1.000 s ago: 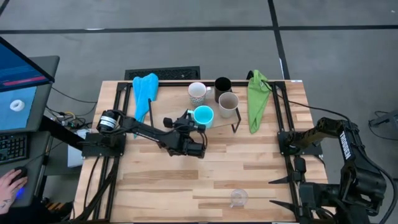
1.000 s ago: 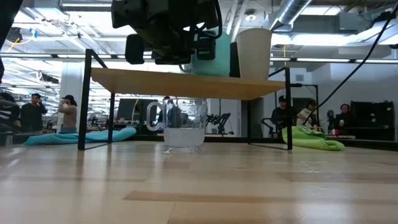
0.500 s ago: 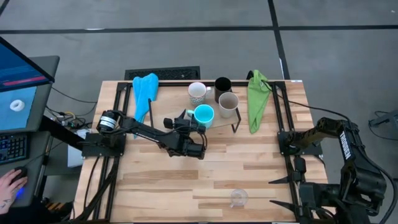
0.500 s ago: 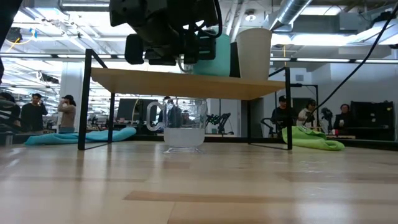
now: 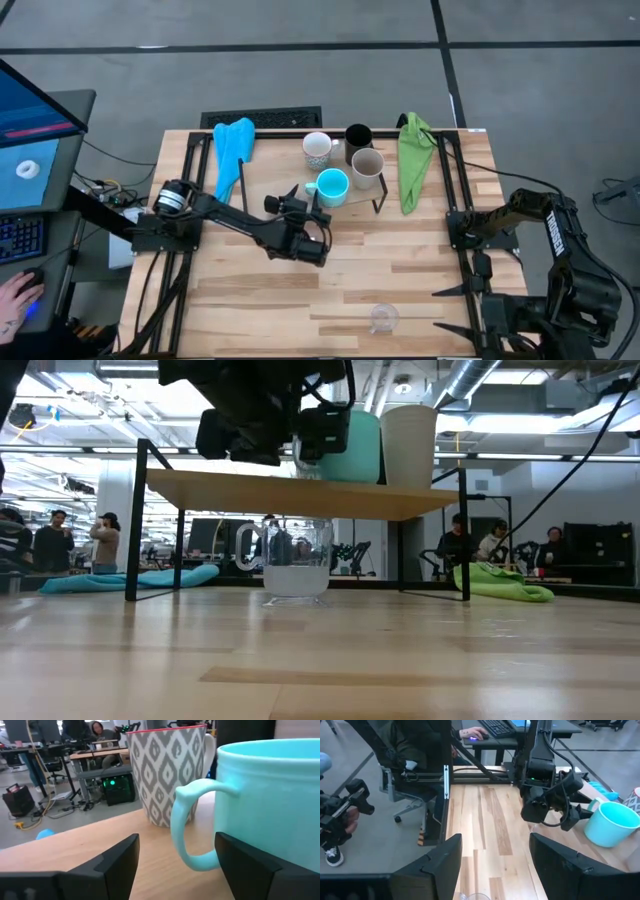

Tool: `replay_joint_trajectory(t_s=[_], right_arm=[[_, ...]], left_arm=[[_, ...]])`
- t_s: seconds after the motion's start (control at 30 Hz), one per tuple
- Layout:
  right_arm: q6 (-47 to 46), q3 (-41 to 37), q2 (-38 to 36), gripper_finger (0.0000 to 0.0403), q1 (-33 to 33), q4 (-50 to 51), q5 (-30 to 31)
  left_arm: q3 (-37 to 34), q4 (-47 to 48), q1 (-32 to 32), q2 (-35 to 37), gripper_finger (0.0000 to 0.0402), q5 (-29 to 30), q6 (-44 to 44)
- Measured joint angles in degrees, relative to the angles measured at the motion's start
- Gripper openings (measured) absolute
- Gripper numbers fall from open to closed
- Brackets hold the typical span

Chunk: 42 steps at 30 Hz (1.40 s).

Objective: Stack small to large cups/mugs on shelf
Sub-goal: Put the top transparent mug on the shelf

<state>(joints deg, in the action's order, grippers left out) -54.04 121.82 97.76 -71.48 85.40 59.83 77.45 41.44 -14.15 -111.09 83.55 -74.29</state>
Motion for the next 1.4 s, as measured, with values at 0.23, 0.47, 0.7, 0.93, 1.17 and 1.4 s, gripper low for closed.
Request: replay_joint_trajectory(t_s=[0.23,0.47,0.7,0.93,1.17,1.4], right_arm=[[0.00,0.00,0.01,0.0254,-0.04,-1.06,-0.02],[0.01,0.00,0.00,0.0254,-0.04,-1.36,-0.02],[0.00,0.00,0.00,0.0254,-0.04,-2.38,-0.02],[0.00,0.00,0.02,0.0254,0.00,-3.07,-1.65],[-0.04,0.00,0.02,0.0254,0.00,-4.64,-3.03],[-0.04,-0.19,0.01,0.0254,0.00,-6.27,-3.72]], left_arm=[[0.02,0.00,-2.51,2.71,0.0252,-1.73,3.35],[0.02,0.14,-6.90,6.90,0.0252,-14.12,5.45],[0.02,-1.68,-12.54,15.79,0.0252,-35.60,15.10],[0.11,-7.59,-16.19,20.66,0.0252,-56.11,38.69],[0.03,-6.48,-13.89,16.93,0.0252,-65.43,46.67],[0.02,-7.12,-6.57,12.27,0.0251,-65.80,54.48]])
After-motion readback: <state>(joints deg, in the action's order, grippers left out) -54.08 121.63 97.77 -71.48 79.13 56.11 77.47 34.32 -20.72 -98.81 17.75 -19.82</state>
